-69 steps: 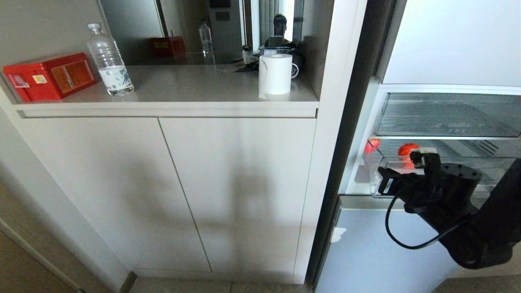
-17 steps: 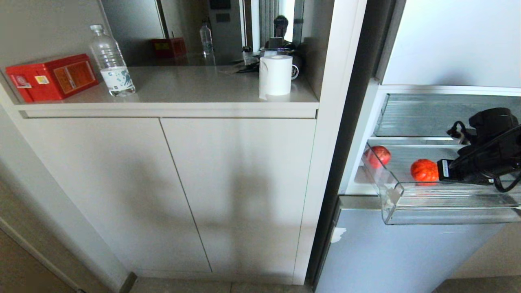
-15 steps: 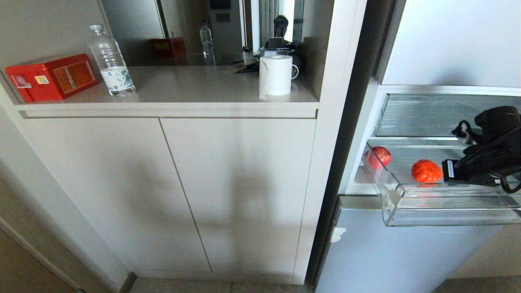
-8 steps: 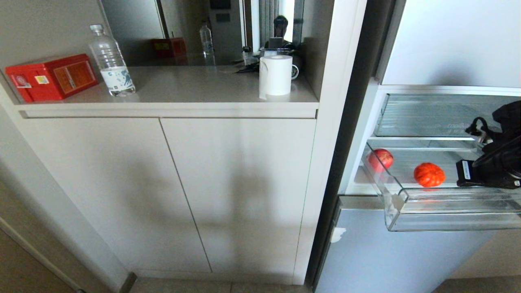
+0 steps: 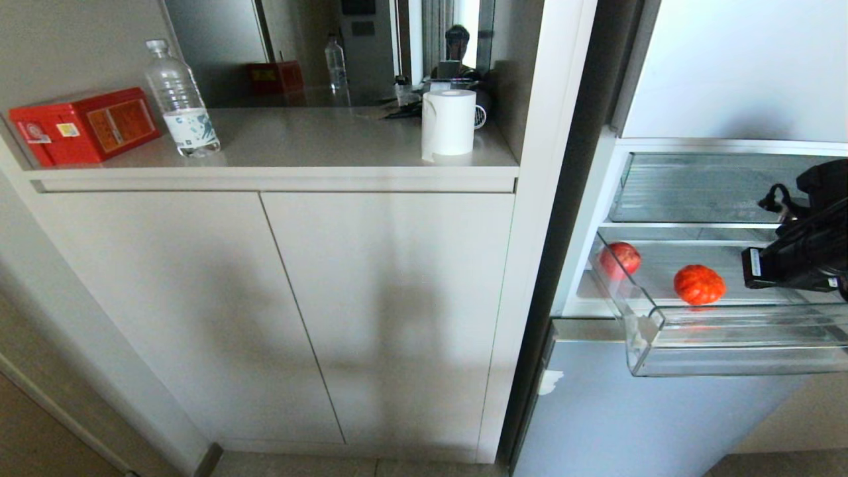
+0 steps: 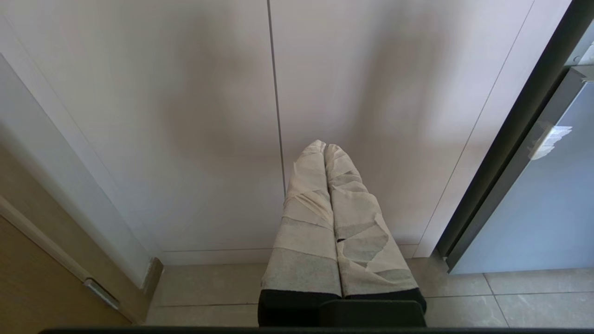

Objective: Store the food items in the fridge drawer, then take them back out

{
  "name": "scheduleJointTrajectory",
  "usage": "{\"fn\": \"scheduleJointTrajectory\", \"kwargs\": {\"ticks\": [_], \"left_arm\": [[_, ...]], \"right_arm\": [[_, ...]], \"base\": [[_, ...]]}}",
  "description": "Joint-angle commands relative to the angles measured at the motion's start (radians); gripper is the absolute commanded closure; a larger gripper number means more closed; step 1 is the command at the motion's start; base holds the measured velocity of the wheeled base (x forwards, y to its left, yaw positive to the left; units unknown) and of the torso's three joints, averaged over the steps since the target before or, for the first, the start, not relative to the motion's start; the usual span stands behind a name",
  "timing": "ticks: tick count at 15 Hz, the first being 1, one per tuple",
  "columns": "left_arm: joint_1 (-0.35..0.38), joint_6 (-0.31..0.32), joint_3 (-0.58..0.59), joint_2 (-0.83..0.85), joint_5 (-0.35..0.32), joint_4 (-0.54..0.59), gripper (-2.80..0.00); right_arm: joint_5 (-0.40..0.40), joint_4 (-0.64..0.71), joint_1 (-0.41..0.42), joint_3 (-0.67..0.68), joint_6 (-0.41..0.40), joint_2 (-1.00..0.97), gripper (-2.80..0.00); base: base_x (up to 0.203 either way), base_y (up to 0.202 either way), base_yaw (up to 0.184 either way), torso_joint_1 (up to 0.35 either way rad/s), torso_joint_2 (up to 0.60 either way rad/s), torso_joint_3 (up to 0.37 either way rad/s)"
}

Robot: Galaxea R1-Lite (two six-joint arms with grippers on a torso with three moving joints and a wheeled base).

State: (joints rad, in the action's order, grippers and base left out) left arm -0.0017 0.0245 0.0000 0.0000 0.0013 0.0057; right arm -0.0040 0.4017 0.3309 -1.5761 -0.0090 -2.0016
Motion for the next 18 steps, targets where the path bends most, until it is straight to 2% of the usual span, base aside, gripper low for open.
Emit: {"fn": "scheduleJointTrajectory", "kwargs": {"ticks": [1, 9, 18], "left_arm": [[0.000, 0.000, 0.000, 0.002, 0.000, 0.000, 0.00], [0.000, 0.000, 0.000, 0.002, 0.000, 0.000, 0.00], [0.000, 0.000, 0.000, 0.002, 0.000, 0.000, 0.00]], "right_arm": [[-0.001, 0.003, 0.028, -0.016, -0.003, -0.052, 0.00], [0.010, 0.022, 0.142, 0.028, -0.071, 0.000, 0.00], [0.010, 0.022, 0.179, 0.139, -0.102, 0.071, 0.00]], "base": [[0.000, 0.000, 0.000, 0.000, 0.00, 0.000], [0.000, 0.000, 0.000, 0.000, 0.00, 0.000], [0.000, 0.000, 0.000, 0.000, 0.00, 0.000]]}}
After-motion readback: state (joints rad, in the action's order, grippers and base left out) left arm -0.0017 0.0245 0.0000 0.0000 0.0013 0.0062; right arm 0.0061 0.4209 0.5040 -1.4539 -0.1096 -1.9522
